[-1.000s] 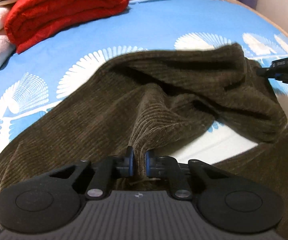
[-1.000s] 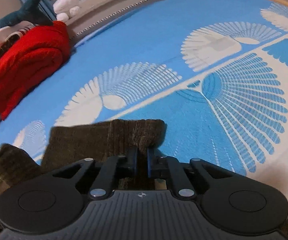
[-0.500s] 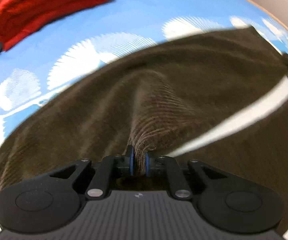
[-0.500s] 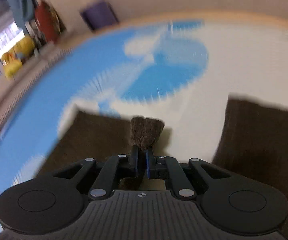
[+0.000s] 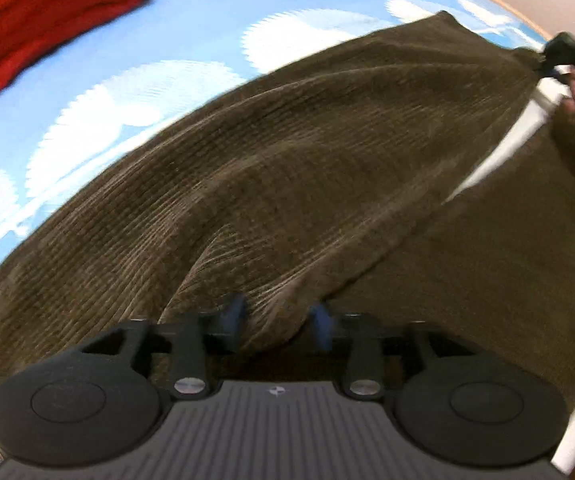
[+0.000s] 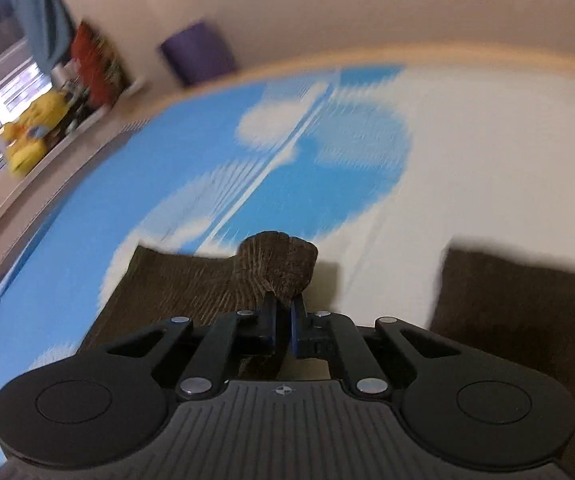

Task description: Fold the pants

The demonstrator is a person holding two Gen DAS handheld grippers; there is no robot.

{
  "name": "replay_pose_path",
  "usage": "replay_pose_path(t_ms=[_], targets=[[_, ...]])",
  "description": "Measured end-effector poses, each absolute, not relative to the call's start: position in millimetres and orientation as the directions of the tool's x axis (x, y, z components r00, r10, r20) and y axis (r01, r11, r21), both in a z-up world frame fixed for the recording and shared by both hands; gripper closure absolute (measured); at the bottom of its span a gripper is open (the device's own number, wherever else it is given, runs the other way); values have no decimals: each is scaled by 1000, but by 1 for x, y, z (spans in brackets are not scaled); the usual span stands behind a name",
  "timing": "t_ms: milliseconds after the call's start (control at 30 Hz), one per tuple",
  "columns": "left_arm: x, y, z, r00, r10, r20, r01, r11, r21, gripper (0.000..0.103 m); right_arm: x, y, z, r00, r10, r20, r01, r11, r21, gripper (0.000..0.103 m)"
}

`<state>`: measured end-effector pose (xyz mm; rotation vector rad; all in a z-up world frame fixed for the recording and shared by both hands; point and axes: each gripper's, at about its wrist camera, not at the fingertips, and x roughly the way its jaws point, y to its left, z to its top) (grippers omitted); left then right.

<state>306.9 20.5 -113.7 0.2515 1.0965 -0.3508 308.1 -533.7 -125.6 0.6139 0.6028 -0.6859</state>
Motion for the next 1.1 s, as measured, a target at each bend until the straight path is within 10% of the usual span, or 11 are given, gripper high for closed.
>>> replay_pose_path(t_ms=[133,300,567,800,967,1100], targets=[[302,39,-95,426,-249,-870,399,914,-66,30,297,-553,-145,566,-366,-739,772,550,319,95],[307,116,-70,538,-252,-805,183,966,-181,28,298,-539,-121,586,-432,-686,755,598,269,61],[286,278,-91,552,188,-812,-399,915,-59,23,303,-504,-88,687,-346,-639,636,712,297,61],[276,341,-135,519,173,-837,-467,878,-108,24,303,-465,-52,770,-186,-610,444,843,303,61],[281,338,-140,564,131,-815,-382,917,-117,63,284,-429,-16,776,-47,-629,287,914,286,61],[278,327,-119,626,210,-751,-389,919,-67,66,249,-404,7,747,86,-660,129,954,271,61]])
